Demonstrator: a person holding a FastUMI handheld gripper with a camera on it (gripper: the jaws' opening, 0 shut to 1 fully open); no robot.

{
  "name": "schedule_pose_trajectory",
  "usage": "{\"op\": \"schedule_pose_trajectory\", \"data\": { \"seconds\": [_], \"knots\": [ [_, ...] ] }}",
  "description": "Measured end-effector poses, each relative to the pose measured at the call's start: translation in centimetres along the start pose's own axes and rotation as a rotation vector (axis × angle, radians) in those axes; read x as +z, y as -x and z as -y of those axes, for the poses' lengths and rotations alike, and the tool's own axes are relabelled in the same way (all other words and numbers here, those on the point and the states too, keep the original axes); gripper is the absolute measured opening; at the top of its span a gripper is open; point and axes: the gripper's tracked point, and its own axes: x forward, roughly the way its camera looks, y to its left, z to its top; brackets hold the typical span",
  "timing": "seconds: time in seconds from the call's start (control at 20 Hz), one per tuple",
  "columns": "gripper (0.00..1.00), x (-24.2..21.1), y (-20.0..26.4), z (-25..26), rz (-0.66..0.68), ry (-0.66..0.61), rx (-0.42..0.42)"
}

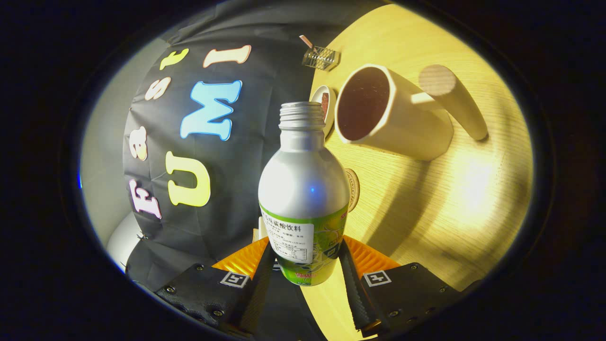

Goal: Take the bottle from table, then pour the juice into the cup, finally place the bottle on the coaster

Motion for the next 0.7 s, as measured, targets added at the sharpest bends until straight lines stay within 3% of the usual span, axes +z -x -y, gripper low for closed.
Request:
{"op": "schedule_pose_trajectory", "data": {
  "seconds": [0.7],
  "knots": [
    [0.73, -0.63, -0.09, 0.17, -0.088, -0.173, 0.007]
  ]
}}
